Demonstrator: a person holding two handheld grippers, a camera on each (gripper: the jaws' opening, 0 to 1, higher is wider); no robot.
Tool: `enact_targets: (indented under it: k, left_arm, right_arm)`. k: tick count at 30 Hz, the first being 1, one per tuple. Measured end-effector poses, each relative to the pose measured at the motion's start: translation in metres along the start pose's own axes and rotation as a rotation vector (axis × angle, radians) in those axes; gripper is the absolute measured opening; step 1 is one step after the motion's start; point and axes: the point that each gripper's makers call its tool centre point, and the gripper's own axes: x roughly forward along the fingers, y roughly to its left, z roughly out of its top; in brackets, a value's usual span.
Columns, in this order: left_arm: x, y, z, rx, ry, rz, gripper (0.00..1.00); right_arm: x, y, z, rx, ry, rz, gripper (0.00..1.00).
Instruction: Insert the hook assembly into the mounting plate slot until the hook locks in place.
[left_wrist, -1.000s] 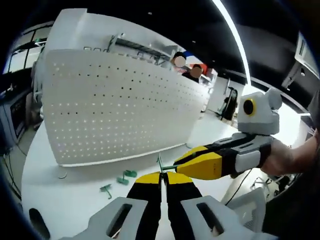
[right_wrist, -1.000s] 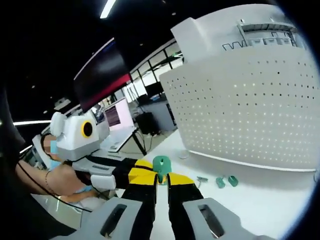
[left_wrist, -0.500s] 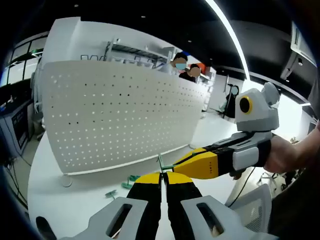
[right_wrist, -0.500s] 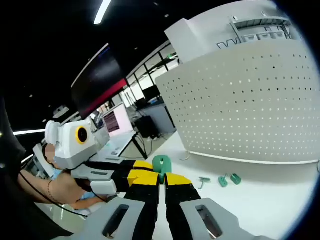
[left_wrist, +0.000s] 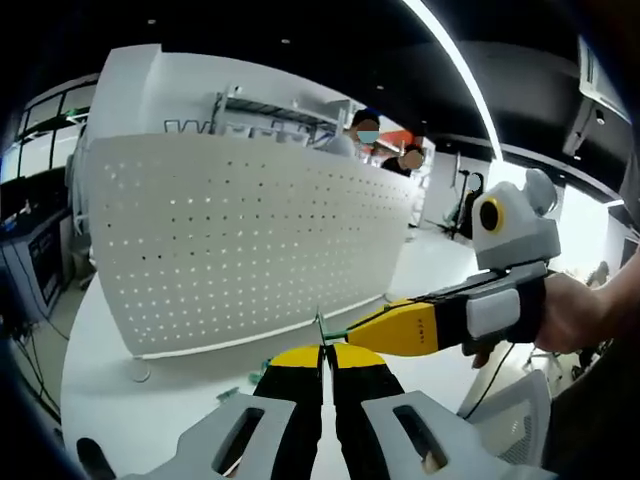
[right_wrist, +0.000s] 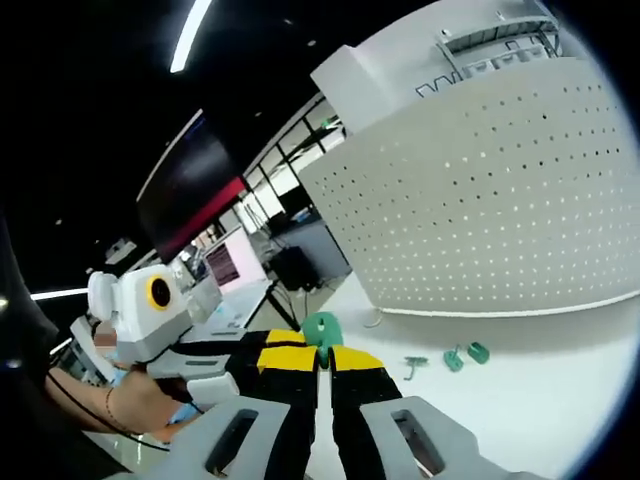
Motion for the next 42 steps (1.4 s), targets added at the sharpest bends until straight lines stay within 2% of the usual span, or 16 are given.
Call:
enact_targets:
  k: [5, 13, 21, 26, 30, 38, 42]
  left_arm:
    - [0.0, -0.001, 0.002, 0.06, -0.001, 0.015, 0.01]
    - [0.001, -0.001, 0.001, 0.079, -0.008, 0.011, 0.02]
    - [0.002, 0.0, -0.005, -0.003, -0.018, -0.035, 0.03]
    - [0.003, -0.001, -0.007, -0.011, -0.006, -0.041, 0.04]
    - [0.006, -0.001, -0.011, -0.032, 0.018, -0.041, 0.14]
    - [0.007, 0.002, -0.013, -0.069, 0.019, -0.047, 0.17]
    - [0.005, 0.007, -0.012, -0.115, 0.007, -0.051, 0.19]
  right_arm:
    - [0.0, -0.001, 0.002, -0.004, 0.0, -0.002, 0.02]
    - [-0.001, -0.001, 0.0, -0.072, 0.0, -0.019, 0.01]
    - [0.0, -0.002, -0.005, -0.144, 0.018, -0.047, 0.0]
    - [0.001, -0.003, -0.006, -0.195, 0.021, -0.075, 0.0]
    - [0.002, -0.004, -0.004, -0.224, 0.016, -0.089, 0.0]
    - [0.002, -0.007, 0.004, -0.256, -0.005, -0.119, 0.0]
    - [0.0, -0.014, 0.012, -0.275, -0.025, -0.15, 0.0]
